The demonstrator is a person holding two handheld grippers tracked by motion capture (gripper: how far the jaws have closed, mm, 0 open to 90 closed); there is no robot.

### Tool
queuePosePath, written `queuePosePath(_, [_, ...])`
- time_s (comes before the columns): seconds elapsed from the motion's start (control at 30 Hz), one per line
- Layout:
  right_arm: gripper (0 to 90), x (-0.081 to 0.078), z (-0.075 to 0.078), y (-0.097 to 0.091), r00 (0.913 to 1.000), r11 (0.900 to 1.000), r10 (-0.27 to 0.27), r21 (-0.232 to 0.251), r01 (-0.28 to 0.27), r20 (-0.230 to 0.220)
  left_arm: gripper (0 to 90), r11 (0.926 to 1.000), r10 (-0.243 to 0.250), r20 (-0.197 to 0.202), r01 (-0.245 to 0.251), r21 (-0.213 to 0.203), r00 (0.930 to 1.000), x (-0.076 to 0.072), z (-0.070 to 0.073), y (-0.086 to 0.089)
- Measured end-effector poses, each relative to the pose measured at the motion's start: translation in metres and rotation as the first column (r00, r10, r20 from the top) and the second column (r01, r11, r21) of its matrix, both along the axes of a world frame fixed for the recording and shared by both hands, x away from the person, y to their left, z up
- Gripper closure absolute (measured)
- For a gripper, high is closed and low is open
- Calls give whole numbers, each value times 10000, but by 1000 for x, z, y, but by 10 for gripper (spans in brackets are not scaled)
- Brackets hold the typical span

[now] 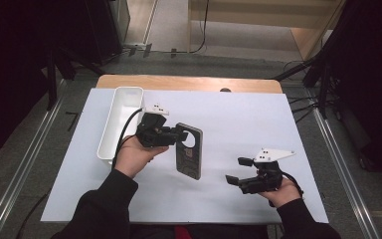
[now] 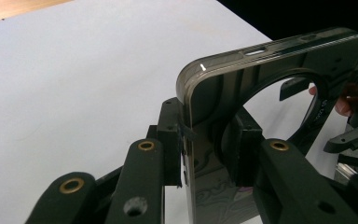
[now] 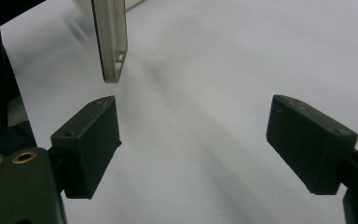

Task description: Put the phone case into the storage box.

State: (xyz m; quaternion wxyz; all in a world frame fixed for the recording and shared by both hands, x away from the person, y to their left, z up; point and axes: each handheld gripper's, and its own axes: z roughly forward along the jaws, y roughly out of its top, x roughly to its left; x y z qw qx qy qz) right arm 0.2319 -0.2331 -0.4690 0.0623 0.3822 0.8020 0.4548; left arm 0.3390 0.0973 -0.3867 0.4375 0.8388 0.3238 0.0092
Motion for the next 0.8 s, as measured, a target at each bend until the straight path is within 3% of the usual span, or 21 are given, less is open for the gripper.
queuePosePath(0.27, [164,-6,-5,-5,9998,9998,-185,-69,184,-94,704,9999,114,5,-114,-15,9999,3,4,8])
queuePosePath(0.8, [164,-1,-8,-6,9997,9998,-196,14,196,-149,704,9993,361,73,-361,38,9993,8,18,23])
